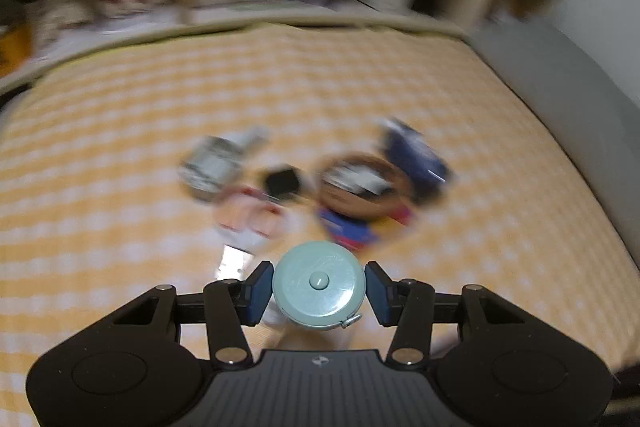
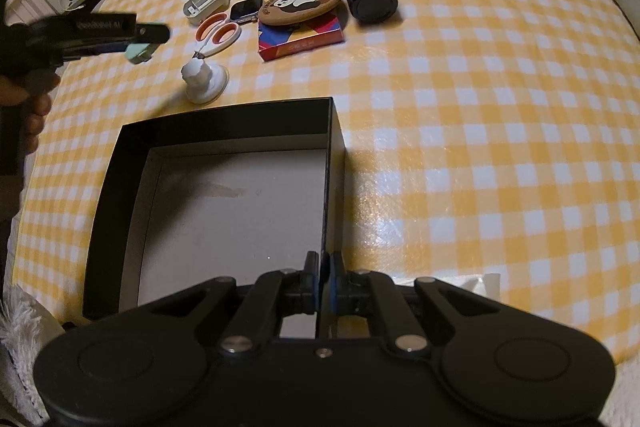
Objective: Organize rigid objects
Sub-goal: 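Carry the tape measure into the black box and open the left tool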
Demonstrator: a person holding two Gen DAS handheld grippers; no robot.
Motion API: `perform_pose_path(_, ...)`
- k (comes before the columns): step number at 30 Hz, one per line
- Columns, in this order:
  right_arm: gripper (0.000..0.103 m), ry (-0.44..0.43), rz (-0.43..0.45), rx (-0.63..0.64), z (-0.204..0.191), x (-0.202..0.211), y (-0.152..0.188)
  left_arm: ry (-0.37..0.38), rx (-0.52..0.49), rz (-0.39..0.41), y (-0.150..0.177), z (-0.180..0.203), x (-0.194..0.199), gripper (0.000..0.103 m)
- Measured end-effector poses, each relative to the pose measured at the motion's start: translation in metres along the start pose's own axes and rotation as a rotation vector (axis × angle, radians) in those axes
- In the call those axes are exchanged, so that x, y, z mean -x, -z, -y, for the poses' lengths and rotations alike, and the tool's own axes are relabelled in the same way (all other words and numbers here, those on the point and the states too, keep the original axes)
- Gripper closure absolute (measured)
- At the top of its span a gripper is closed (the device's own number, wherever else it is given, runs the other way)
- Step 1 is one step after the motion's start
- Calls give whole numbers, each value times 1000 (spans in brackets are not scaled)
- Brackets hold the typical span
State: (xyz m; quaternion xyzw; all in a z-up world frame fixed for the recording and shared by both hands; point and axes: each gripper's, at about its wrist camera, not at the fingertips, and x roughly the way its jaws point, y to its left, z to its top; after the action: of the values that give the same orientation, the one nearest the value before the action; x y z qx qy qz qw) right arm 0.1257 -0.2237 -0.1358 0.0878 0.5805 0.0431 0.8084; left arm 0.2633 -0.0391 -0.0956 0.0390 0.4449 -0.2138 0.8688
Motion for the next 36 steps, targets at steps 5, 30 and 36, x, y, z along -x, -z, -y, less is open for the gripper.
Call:
perform_pose_path(5, 97, 0, 2, 0, 0, 0, 0, 82, -64, -102, 25, 44, -4, 52)
perform_pose_path(30, 97, 6, 3, 17, -3, 1, 2, 58, 123, -141, 64, 89, -43, 52)
perform_pose_path(36, 97, 5, 3, 17, -3, 2, 2, 72, 167, -120, 66, 88, -47, 51)
